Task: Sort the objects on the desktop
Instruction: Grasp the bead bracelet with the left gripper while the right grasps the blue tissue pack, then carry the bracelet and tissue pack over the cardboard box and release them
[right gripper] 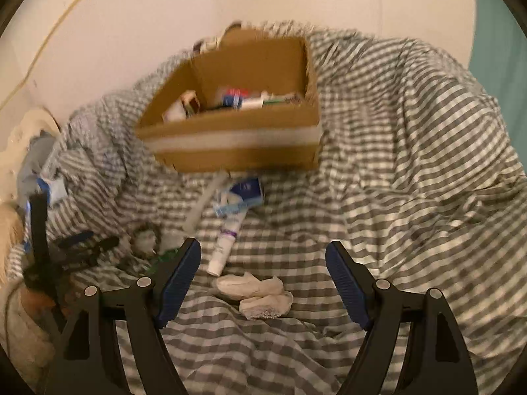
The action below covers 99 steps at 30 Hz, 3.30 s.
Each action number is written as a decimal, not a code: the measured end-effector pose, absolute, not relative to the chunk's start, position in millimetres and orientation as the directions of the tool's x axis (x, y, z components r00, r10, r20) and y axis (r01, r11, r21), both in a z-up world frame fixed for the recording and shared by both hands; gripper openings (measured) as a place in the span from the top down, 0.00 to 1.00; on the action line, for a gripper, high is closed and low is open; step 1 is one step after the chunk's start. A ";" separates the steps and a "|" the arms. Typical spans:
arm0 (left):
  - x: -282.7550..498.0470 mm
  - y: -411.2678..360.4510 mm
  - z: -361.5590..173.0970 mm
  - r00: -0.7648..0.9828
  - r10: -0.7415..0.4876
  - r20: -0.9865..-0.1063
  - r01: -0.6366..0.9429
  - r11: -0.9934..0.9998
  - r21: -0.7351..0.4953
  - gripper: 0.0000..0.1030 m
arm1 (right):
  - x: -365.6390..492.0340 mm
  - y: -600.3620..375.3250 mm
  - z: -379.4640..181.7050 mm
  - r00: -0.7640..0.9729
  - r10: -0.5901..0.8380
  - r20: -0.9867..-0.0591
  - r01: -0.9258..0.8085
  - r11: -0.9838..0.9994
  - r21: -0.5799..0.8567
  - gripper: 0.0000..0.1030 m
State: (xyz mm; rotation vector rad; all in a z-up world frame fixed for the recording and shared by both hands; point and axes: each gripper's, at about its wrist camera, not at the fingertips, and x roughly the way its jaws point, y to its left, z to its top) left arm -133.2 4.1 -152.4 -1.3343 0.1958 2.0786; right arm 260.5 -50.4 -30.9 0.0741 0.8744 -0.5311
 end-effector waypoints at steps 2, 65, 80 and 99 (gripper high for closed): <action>-141.7 9.6 -163.3 -0.248 0.434 -0.866 -0.582 -0.782 -0.224 0.06 | 273.1 -55.5 -42.8 0.508 -0.402 -0.762 0.471 0.870 -0.145 0.23; -97.1 51.0 39.1 -0.428 0.626 -0.652 -0.707 -0.681 -0.191 0.89 | 267.5 41.2 55.9 0.645 -0.449 -0.619 0.323 0.893 -0.313 0.29; -172.2 173.3 32.8 -0.458 0.612 -0.645 -0.731 -0.672 -0.118 0.89 | 384.5 -63.1 100.5 0.665 -0.457 -0.591 0.301 0.888 -0.348 0.29; -190.5 191.1 3.2 -0.587 0.476 -0.655 -0.656 -0.754 0.040 0.13 | 400.4 -141.1 72.0 0.642 -0.494 -0.586 0.401 0.868 -0.292 0.14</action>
